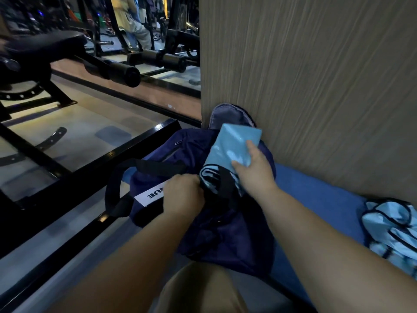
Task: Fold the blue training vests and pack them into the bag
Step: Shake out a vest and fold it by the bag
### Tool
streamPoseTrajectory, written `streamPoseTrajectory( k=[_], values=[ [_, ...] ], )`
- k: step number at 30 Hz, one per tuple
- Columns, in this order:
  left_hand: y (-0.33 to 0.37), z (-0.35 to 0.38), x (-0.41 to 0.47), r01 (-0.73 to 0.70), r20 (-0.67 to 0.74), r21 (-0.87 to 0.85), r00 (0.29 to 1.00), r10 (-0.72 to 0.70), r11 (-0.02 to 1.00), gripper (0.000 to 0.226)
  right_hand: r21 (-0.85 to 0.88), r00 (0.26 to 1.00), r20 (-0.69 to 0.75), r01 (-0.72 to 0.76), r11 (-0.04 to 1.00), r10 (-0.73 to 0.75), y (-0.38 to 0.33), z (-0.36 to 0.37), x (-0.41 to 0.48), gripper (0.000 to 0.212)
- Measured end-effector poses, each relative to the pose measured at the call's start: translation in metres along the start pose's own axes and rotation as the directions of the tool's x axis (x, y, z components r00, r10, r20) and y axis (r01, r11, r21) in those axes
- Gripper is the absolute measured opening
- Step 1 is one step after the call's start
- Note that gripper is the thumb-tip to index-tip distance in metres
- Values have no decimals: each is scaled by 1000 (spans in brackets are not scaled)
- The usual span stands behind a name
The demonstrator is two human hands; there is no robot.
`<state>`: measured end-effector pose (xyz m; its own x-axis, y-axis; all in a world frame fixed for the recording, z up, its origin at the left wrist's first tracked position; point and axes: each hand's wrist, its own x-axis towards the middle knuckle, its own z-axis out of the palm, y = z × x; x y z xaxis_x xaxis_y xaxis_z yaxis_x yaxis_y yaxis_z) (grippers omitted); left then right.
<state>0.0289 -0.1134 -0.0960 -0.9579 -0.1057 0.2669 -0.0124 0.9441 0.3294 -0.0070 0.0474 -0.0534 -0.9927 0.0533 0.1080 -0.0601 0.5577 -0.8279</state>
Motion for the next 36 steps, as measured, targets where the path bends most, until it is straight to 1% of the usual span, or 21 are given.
streamPoseTrajectory(
  k=[2,3,4,5,6,8,9,10,12,14,16,20,22,25,27,28,29,31,32,34,36],
  values=[
    [-20,-11,8,84,-80,-42,993,-87,996,23,-261,991,124,-10,965,44,15,6,-2,76],
    [-30,-13,15,118,-89,-73,988,-124,990,23,-338,986,153,-9,941,65,21,9,-3,78],
    [-40,-14,21,141,-75,-89,986,-148,986,23,-377,984,163,-6,926,73,24,10,-3,78],
    [-50,-14,26,148,-27,-57,988,-150,987,26,-394,984,163,2,919,68,26,11,-2,78],
    [-58,-10,31,142,53,20,988,-143,990,33,-406,986,159,13,914,56,27,12,-1,76],
    [-71,0,34,113,236,154,961,-148,982,52,-423,987,154,27,906,43,26,13,0,74],
    [-76,5,35,111,291,170,944,-157,979,58,-429,987,154,30,903,40,25,13,1,75],
    [-80,11,36,115,320,159,934,-161,981,63,-431,988,153,35,901,35,25,13,1,76],
    [-85,16,38,95,331,133,934,-135,986,70,-429,988,151,41,902,26,24,14,1,77],
    [-86,16,41,47,314,142,945,-90,989,67,-420,990,141,43,907,19,22,14,1,77],
    [-84,16,42,1,291,167,955,-50,986,60,-415,991,132,58,908,-3,20,15,0,76],
    [-77,15,45,-55,271,167,962,8,984,45,-465,987,156,117,878,-48,11,20,-2,78],
    [-73,15,47,-64,263,117,964,31,991,34,-483,984,169,130,866,-53,7,22,-2,80],
    [-65,11,51,-16,284,95,959,-12,995,22,-468,985,161,134,874,-65,4,23,-2,79],
    [-63,7,52,71,277,15,958,-72,997,25,-439,985,154,138,888,-77,2,24,0,77],
    [-65,6,52,133,258,-81,960,-108,988,28,-424,985,154,138,895,-79,2,25,1,76],
    [-69,6,52,202,225,-210,962,-154,956,29,-402,985,152,132,906,-76,0,27,2,78],
    [-75,4,51,312,148,-450,950,-274,837,26,-339,988,145,107,935,-60,-4,32,2,87],
    [-76,2,51,339,120,-523,938,-326,782,25,-312,987,147,104,944,-60,-7,35,2,91],
    [-73,-4,55,376,94,-613,908,-408,694,25,-305,982,174,119,945,-68,-12,44,1,96],
    [-69,-10,60,407,94,-686,871,-483,602,23,-358,971,232,135,924,-52,-12,55,-1,99]
  ],
)
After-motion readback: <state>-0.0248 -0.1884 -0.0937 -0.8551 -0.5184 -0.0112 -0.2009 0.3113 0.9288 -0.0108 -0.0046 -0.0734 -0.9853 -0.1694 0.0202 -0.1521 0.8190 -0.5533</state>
